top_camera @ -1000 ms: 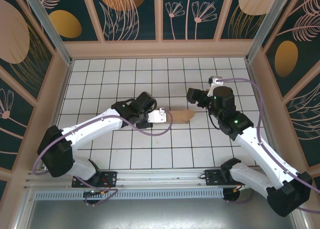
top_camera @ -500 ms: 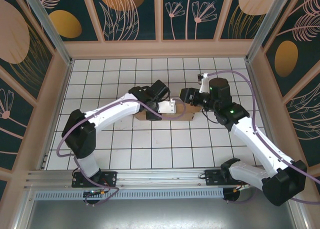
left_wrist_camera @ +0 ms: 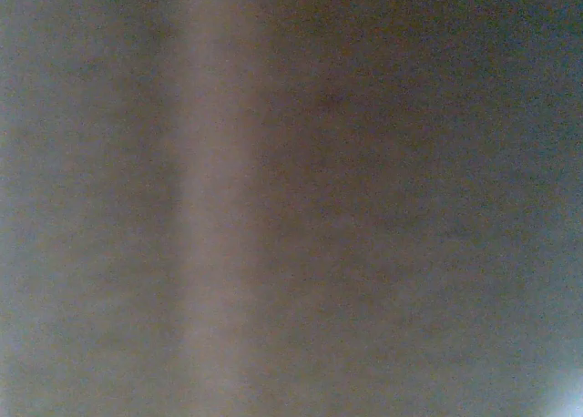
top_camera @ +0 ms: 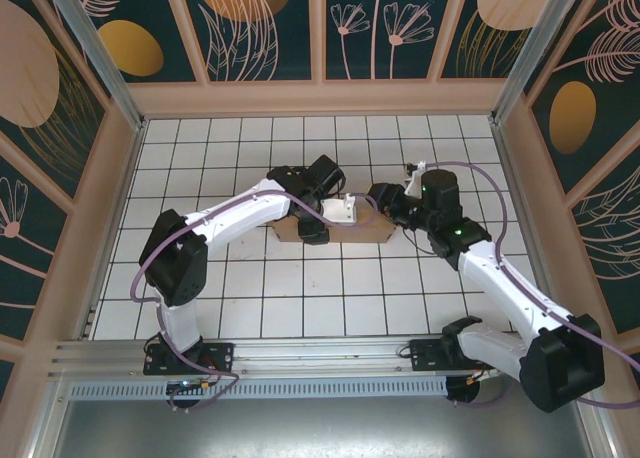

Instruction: Fold the paper box

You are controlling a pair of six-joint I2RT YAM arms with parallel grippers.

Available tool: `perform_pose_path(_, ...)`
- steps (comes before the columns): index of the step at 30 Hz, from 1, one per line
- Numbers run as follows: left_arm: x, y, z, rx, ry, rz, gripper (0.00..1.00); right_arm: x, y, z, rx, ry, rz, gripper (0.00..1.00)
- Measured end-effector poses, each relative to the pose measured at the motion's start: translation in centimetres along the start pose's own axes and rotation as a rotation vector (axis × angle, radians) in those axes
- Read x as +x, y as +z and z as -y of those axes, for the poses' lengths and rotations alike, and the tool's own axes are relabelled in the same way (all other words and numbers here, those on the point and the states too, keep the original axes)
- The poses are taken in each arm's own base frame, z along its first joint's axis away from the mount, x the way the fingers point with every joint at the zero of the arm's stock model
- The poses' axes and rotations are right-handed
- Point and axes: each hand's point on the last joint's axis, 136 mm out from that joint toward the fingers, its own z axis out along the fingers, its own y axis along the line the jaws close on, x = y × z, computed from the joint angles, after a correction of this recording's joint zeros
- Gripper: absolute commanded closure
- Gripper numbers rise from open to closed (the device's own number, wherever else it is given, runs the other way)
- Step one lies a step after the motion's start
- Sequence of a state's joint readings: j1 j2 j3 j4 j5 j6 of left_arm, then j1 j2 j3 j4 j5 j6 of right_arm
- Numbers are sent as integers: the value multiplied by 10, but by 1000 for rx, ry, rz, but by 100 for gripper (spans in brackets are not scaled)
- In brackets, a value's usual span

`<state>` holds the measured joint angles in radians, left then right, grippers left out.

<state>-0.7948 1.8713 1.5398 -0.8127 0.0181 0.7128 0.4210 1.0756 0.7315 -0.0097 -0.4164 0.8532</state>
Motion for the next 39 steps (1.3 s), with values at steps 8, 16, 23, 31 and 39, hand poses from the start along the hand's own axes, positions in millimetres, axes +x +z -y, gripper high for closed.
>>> perform_pose_path(8, -2, -3, -19, -32, -51, 26, 1, -5, 18, 12, 12, -14, 30, 64)
perform_pose_path(16, -12, -17, -32, -97, -93, 97, 1, -16, 26, 13, 8, -41, 73, 63)
perform_pose_path(23, -29, -115, -37, -289, -180, 408, 1, -15, 26, 13, -3, -75, 84, 63)
perform_pose_path(31, -41, -175, -78, -422, -571, 638, 1, -14, 26, 12, -7, -116, 83, 63)
perform_pose_path(39, 1, -114, -69, -256, -1035, 772, 94, -12, 27, 12, -7, -145, 78, 64)
